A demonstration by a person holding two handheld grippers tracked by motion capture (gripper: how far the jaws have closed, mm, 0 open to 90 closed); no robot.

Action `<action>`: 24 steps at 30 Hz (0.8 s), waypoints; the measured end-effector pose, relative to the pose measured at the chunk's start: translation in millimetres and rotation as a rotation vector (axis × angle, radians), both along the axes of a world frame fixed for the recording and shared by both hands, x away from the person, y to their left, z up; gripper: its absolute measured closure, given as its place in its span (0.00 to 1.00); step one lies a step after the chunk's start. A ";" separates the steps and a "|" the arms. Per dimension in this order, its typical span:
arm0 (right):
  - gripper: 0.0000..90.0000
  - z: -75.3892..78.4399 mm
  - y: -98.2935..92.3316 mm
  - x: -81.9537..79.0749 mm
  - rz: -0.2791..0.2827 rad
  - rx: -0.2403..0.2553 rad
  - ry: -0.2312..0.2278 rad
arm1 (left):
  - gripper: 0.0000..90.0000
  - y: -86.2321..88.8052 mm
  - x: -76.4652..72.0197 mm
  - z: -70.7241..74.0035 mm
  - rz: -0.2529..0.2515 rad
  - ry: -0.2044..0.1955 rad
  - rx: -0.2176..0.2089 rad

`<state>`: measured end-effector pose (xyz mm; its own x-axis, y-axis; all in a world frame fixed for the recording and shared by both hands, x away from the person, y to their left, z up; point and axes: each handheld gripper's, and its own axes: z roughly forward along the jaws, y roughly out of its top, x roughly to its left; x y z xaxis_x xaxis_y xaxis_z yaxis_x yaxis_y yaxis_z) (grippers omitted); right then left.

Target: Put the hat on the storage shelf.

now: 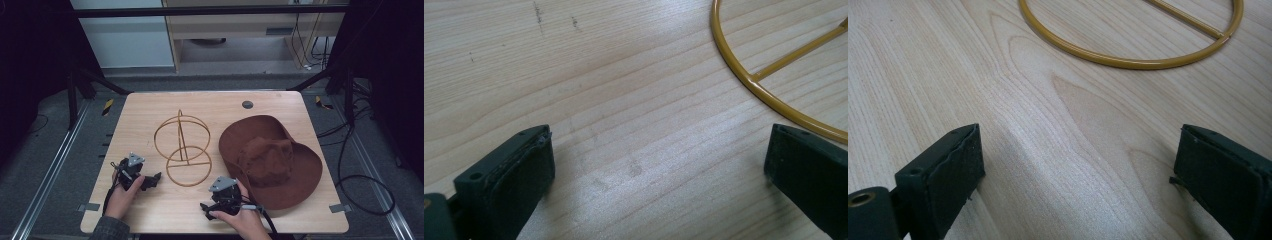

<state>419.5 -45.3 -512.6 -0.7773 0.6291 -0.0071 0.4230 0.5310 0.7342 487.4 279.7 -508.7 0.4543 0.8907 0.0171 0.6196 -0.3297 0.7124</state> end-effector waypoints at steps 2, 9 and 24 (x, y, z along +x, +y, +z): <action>0.07 0.0 -0.1 0.0 0.000 0.000 0.000 | 0.00 0.0 0.0 0.0 0.001 0.000 0.000; 0.07 0.2 -0.9 0.3 0.006 0.003 0.003 | 0.00 -0.1 0.9 0.2 -0.005 0.002 0.001; 0.11 66.4 -13.1 -24.4 0.067 0.030 -0.078 | 0.00 -0.8 -0.1 0.1 -0.001 0.001 0.002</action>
